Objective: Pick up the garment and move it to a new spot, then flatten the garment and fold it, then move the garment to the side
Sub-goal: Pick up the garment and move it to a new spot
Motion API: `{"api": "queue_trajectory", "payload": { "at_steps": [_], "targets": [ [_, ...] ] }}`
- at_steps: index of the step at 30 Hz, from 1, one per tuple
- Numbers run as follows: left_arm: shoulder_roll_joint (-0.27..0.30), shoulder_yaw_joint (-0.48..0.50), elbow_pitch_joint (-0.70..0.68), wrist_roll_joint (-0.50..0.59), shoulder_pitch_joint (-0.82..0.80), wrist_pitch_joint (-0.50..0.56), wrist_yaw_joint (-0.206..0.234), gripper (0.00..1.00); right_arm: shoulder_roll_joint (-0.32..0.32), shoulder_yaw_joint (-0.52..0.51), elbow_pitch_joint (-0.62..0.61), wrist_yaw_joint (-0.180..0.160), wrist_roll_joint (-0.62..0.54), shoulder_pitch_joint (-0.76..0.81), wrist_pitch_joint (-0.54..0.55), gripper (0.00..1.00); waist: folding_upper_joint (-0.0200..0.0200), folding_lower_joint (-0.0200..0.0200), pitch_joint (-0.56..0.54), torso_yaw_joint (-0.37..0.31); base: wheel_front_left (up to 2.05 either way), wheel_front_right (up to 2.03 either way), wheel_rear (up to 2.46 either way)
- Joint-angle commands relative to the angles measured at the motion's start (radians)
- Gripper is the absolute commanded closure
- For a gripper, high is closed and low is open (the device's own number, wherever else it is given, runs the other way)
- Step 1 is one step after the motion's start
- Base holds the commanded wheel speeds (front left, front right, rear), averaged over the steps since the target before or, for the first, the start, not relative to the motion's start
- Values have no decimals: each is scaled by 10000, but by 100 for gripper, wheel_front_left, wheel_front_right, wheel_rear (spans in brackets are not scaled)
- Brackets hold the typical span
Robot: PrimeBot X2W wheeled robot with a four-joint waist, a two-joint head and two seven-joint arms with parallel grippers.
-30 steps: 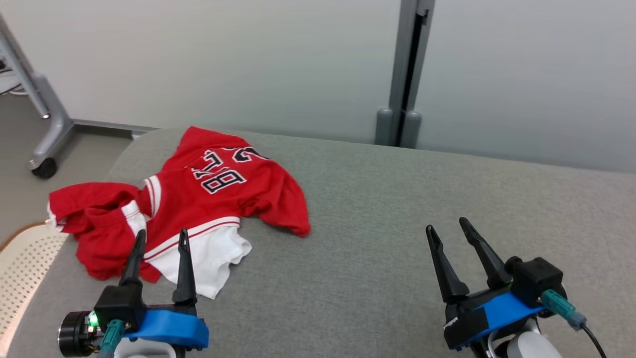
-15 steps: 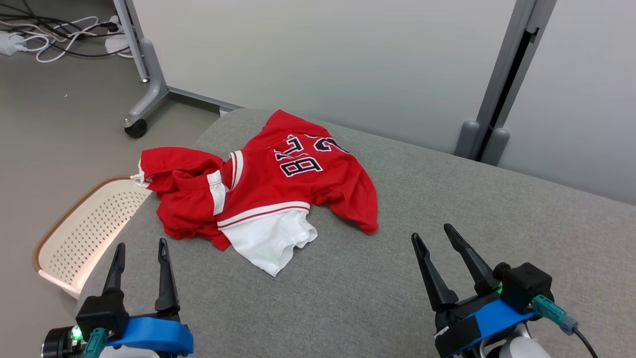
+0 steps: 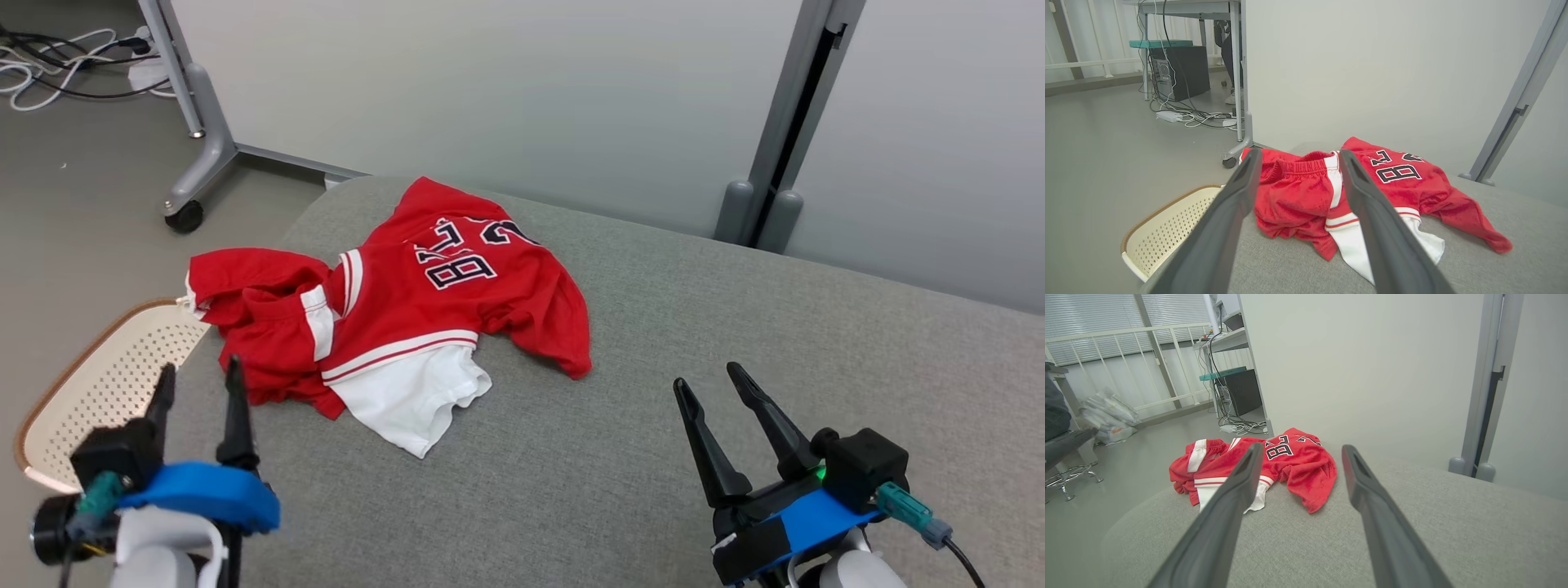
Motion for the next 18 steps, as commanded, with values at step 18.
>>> {"api": "queue_trajectory", "payload": {
  "at_steps": [18],
  "targets": [
    [3171,115,1520,-2884,-3601,7171,-358,0,-364,230,-165,1,81,-745,-45,0,0,0,1185,-2647,0,0,0]
  ]
}}
